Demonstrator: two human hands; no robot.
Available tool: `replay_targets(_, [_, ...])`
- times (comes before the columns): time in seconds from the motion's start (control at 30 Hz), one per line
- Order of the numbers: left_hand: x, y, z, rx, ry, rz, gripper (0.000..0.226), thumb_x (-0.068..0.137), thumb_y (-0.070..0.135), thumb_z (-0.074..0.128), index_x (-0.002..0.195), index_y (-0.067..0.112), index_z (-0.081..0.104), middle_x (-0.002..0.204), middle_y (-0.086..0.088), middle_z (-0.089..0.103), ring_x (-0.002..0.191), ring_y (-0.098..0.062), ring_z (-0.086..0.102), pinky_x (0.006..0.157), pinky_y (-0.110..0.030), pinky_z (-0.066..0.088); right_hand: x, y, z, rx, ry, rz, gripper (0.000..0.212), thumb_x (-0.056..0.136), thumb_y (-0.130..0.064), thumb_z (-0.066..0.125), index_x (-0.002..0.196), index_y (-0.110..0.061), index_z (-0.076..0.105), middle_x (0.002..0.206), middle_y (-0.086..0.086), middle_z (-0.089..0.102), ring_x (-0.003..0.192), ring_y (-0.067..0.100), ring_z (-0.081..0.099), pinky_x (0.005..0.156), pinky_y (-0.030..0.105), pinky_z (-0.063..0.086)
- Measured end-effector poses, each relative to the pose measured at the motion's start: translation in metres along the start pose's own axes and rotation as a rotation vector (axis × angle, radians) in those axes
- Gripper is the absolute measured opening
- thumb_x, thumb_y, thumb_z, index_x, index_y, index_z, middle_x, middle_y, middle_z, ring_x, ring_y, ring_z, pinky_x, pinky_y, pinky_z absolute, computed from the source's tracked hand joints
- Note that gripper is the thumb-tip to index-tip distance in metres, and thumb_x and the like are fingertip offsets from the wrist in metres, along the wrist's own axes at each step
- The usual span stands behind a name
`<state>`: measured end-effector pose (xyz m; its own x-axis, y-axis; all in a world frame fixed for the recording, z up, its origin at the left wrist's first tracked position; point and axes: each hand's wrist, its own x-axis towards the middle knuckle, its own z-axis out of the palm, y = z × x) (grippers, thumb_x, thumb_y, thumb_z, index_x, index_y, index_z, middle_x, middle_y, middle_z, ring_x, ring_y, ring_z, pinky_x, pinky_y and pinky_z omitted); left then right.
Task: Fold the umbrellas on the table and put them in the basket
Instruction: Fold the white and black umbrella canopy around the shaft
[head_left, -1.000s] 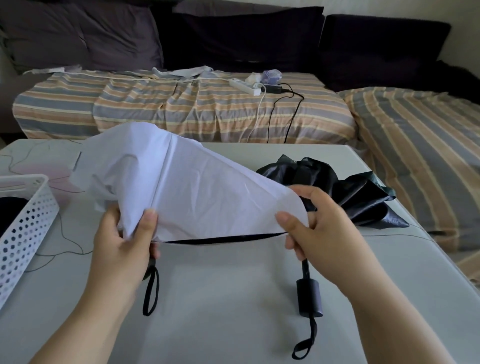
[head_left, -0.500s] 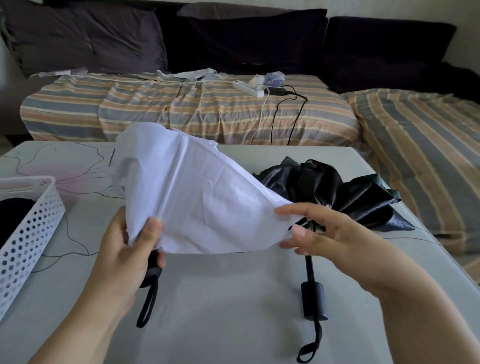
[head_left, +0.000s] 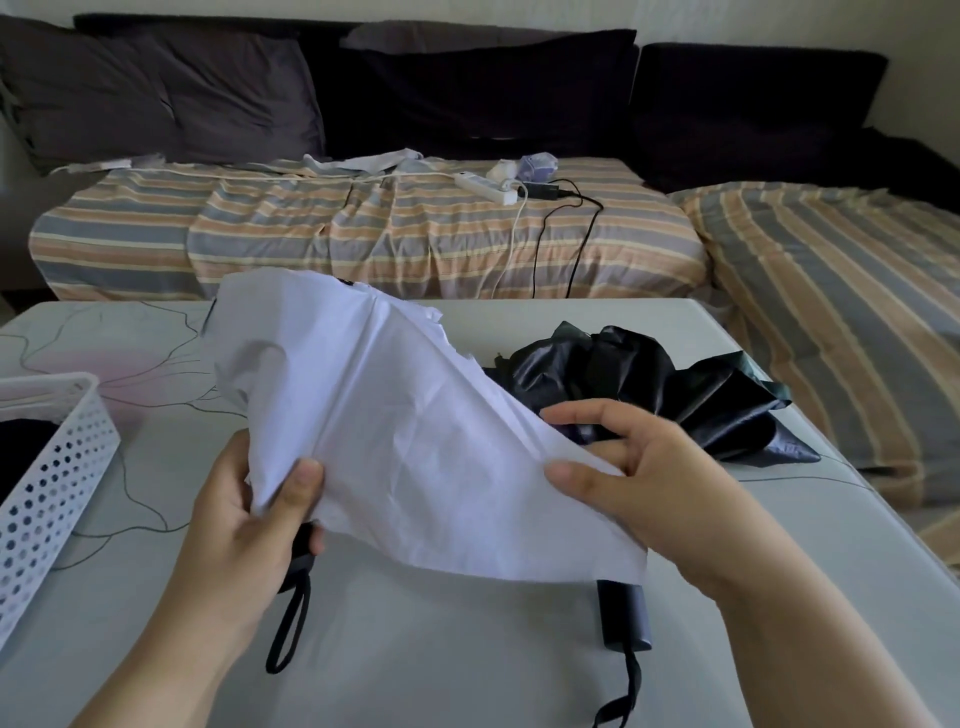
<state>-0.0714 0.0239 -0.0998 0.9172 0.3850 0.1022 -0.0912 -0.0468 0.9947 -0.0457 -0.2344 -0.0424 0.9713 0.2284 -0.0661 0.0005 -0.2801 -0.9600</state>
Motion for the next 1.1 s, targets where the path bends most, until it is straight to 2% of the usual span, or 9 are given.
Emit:
replay_targets(0.13, [0.001, -0.001, 0.004, -0.002, 0.052, 0.03, 0.011, 0.094, 0.016, 0.054, 0.086, 0.023, 0.049, 0.056, 0.004, 0.054, 0.037, -0.01, 0.046, 0.04, -0.023, 0.034, -0.017, -0.017, 0.002, 0.012, 0.054, -0.221, 0.048, 0.079, -0.007, 0.072, 0.102, -0.049, 0.066, 0.077, 0.014, 0.069, 0.074, 0.044, 0.061, 0.067, 0.057, 0.053])
replay_targets(0.23, [0.0, 0.0, 0.003, 0.008, 0.044, 0.042, 0.02, 0.093, 0.014, 0.055, 0.081, 0.028, 0.049, 0.055, 0.003, 0.054, 0.037, -0.011, 0.047, 0.039, -0.022, 0.034, -0.017, -0.011, -0.003, -0.072, -0.067, -0.169, 0.057, 0.083, -0.009, 0.07, 0.111, -0.058, 0.059, 0.077, 0.018, 0.066, 0.076, 0.046, 0.061, 0.073, 0.06, 0.051])
replay_targets(0.43, [-0.004, 0.009, -0.003, 0.11, -0.012, 0.113, 0.023, 0.076, 0.039, 0.074, 0.072, 0.048, 0.053, 0.055, 0.005, 0.059, 0.041, -0.014, 0.054, 0.044, -0.03, 0.043, -0.013, -0.003, -0.008, -0.14, -0.245, 0.013, 0.018, 0.081, -0.034, 0.07, 0.099, -0.036, 0.069, 0.096, -0.002, 0.074, 0.092, 0.026, 0.07, 0.089, 0.053, 0.053])
replay_targets(0.53, [-0.006, 0.013, -0.002, 0.138, -0.02, 0.126, 0.024, 0.075, 0.041, 0.074, 0.071, 0.052, 0.053, 0.058, 0.006, 0.062, 0.042, -0.013, 0.056, 0.04, -0.026, 0.045, -0.012, 0.0, -0.004, -0.192, -0.291, 0.072, 0.048, 0.068, -0.06, 0.065, 0.092, -0.018, 0.07, 0.087, 0.008, 0.073, 0.078, 0.025, 0.069, 0.076, 0.041, 0.056])
replay_targets(0.67, [-0.006, 0.011, 0.0, 0.115, 0.009, 0.098, 0.02, 0.078, 0.034, 0.067, 0.071, 0.045, 0.052, 0.054, 0.006, 0.057, 0.039, -0.011, 0.052, 0.046, -0.031, 0.041, -0.009, -0.002, -0.006, -0.131, -0.1, -0.112, 0.057, 0.074, -0.057, 0.066, 0.061, -0.005, 0.047, 0.056, 0.005, 0.039, 0.05, 0.017, 0.035, 0.046, 0.024, 0.027])
replay_targets(0.73, [-0.003, 0.008, 0.0, 0.112, 0.026, 0.083, 0.026, 0.081, 0.026, 0.068, 0.071, 0.042, 0.051, 0.054, 0.007, 0.055, 0.038, -0.011, 0.05, 0.049, -0.031, 0.04, -0.01, -0.004, -0.007, -0.17, -0.068, -0.151, 0.058, 0.081, -0.058, 0.061, 0.061, -0.008, 0.041, 0.055, 0.0, 0.034, 0.049, 0.015, 0.031, 0.047, 0.025, 0.026])
replay_targets(0.8, [-0.001, 0.006, 0.0, 0.112, 0.049, 0.075, 0.029, 0.091, 0.015, 0.063, 0.077, 0.037, 0.05, 0.053, 0.008, 0.056, 0.038, -0.01, 0.049, 0.048, -0.029, 0.039, -0.01, 0.0, -0.007, -0.283, -0.197, -0.083, 0.049, 0.083, -0.063, 0.056, 0.074, -0.015, 0.057, 0.063, -0.009, 0.055, 0.057, 0.01, 0.051, 0.058, 0.03, 0.043])
replay_targets(0.9, [0.001, 0.005, -0.002, 0.109, 0.09, 0.05, 0.022, 0.094, 0.013, 0.055, 0.081, 0.03, 0.048, 0.049, 0.01, 0.054, 0.036, -0.007, 0.046, 0.044, -0.026, 0.037, -0.015, 0.005, -0.004, -0.345, -0.397, 0.069, 0.022, 0.082, -0.047, 0.068, 0.1, -0.036, 0.067, 0.099, -0.013, 0.072, 0.096, 0.008, 0.067, 0.093, 0.037, 0.049])
replay_targets(1.1, [0.006, 0.002, -0.006, 0.079, 0.123, 0.046, 0.021, 0.094, 0.012, 0.053, 0.079, 0.023, 0.045, 0.043, 0.002, 0.047, 0.036, -0.012, 0.037, 0.042, -0.022, 0.031, -0.014, -0.001, -0.011, -0.068, -0.143, -0.015, 0.026, 0.086, 0.004, 0.062, 0.081, -0.021, 0.059, 0.058, 0.003, 0.055, 0.05, 0.013, 0.044, 0.06, 0.031, 0.035])
